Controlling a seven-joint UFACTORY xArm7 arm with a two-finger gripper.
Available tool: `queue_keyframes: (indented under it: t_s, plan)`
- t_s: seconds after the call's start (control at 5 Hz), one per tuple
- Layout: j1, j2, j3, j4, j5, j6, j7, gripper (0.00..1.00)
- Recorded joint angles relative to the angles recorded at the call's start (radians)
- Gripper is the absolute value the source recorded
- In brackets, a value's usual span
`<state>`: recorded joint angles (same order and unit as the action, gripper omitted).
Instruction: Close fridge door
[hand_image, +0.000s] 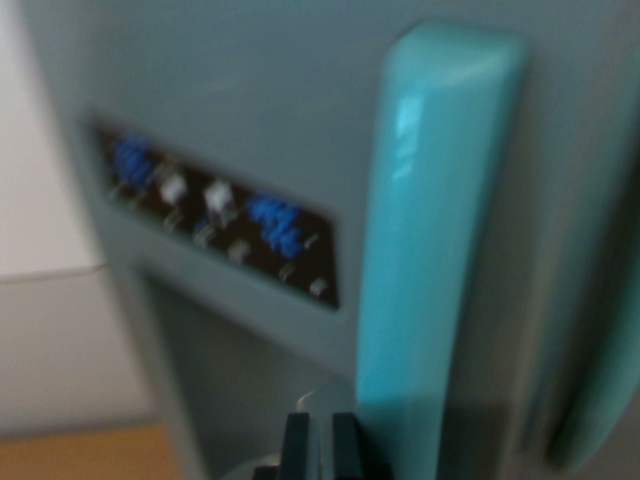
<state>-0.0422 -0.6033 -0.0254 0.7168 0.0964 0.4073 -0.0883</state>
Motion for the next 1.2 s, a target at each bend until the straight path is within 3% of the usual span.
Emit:
queue_keyframes:
  t_s: [0.2,0.4,0.6,0.8,1.0,1.2]
  plan:
    - [0.0000,0.042,-0.026,0.047,0.0000,0.000,0.000,1.00]
    - [0.0000,0.042,-0.026,0.047,0.0000,0.000,0.000,1.00]
    - [0.0000,0.099,-0.042,0.097,0.0000,0.000,0.000,1.00]
    - [0.0000,0.099,-0.042,0.097,0.0000,0.000,0.000,1.00]
    - [0.0000,0.149,-0.054,0.137,0.0000,0.000,0.000,1.00]
    - [0.0000,0.149,-0.054,0.137,0.0000,0.000,0.000,1.00]
